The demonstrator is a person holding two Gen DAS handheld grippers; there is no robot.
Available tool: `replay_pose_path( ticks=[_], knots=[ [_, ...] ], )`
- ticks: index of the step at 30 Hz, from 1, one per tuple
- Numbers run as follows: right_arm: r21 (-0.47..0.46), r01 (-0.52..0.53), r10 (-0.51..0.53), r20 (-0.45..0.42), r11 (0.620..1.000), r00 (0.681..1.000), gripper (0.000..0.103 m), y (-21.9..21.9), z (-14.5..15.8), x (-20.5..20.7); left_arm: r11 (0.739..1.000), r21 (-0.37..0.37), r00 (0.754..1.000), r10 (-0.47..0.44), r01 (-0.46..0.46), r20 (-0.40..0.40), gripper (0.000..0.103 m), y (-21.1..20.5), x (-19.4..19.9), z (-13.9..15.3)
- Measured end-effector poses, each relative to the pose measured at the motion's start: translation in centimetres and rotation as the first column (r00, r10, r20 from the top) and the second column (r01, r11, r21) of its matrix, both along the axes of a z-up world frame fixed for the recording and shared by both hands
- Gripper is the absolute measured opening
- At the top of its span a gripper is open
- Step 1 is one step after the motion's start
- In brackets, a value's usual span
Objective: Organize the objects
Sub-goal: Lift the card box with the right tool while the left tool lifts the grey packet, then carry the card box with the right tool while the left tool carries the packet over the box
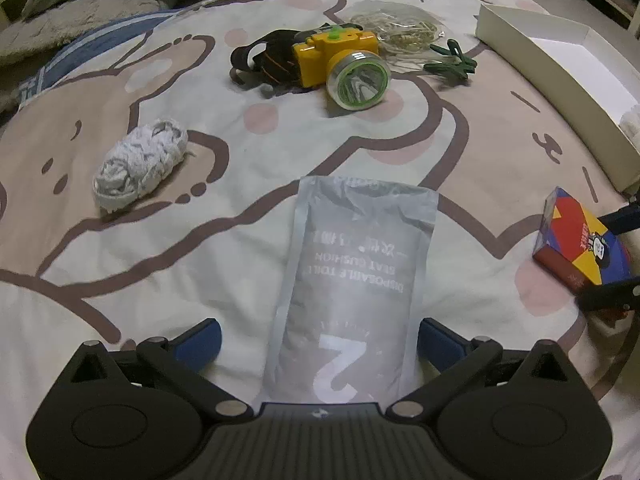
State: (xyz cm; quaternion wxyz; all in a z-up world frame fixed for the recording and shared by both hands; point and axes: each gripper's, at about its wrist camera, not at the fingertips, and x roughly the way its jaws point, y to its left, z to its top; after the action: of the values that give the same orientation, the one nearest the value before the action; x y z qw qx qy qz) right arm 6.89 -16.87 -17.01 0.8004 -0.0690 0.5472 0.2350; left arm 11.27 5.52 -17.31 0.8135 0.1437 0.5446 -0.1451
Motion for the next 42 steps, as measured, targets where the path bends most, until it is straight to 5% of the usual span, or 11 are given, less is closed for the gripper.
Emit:
replay_pose_path(
  ticks=[7,18,31,42],
  knots=[
    [-0.001,0.025,-0.025,-0.02,1.0,0.999,0.06,0.4,0.1,0.5,1.0,-0.02,0.999,-0.012,0.012,-0.04,0.098,0.3,0.6,0.4],
    [0.013,0.034,-0.034,0.038,0.999,0.999,0.06,-0.2,1.4,0.6,0.998,-0.057,0.999,0.01,-0.012,-0.04,0.061,-0.4,1.3,1.5],
    [0.061,0.121,-0.13,0.18,0.991,0.975,0.06,-2.1,5.4,1.5,0.967,-0.222,0.981,0.152,-0.124,0.118,0.059,-0.9,2.3,7.4],
    [0.128,0.255,-0.283,0.313,0.958,0.907,0.06,-6.3,10.5,2.7,0.94,-0.318,0.964,0.191,-0.126,0.184,0.06,-4.0,3.8,10.9]
  ],
)
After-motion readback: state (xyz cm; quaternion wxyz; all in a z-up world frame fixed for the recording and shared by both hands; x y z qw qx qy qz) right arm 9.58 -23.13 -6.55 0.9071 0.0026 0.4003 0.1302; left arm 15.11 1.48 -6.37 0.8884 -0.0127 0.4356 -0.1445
